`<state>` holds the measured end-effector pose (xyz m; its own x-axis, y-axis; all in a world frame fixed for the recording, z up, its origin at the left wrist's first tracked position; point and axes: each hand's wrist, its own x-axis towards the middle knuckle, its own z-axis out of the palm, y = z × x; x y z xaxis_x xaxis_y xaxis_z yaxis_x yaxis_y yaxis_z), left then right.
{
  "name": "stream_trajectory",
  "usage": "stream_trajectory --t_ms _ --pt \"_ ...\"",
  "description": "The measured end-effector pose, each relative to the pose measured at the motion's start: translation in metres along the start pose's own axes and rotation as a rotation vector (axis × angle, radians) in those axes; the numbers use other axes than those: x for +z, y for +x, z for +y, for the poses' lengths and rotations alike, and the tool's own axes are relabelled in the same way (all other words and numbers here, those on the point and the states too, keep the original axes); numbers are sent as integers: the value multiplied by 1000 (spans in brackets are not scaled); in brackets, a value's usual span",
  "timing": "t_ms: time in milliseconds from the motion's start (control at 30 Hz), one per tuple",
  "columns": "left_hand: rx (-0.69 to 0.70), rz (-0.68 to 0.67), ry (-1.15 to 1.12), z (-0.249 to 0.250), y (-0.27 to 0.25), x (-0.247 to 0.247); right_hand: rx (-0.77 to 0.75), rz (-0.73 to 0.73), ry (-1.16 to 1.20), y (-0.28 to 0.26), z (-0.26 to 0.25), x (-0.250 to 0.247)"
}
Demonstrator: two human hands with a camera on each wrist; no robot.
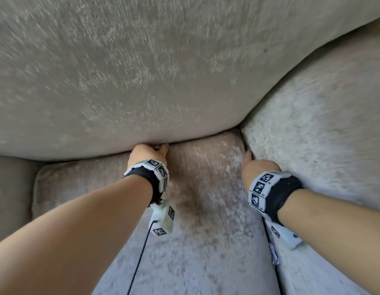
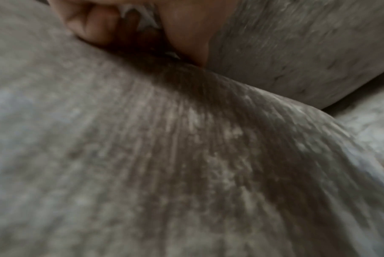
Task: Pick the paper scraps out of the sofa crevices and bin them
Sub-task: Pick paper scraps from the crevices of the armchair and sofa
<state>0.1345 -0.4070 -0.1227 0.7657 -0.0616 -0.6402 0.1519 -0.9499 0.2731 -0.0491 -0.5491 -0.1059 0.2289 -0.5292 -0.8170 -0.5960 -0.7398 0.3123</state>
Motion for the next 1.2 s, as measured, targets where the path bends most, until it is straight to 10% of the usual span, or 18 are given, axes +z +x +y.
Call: stream_trajectory --t_ms 767,1067,1200 --pt "-47 102 -163 -1 -1 13 -106 -15 -183 10 -1 5" --pt "230 -220 169 17 -54 -11 -95 -111 -118 -44 16 -9" --pt "206 -372 -110 18 -85 -19 -40 -198 -113 -92 25 -17"
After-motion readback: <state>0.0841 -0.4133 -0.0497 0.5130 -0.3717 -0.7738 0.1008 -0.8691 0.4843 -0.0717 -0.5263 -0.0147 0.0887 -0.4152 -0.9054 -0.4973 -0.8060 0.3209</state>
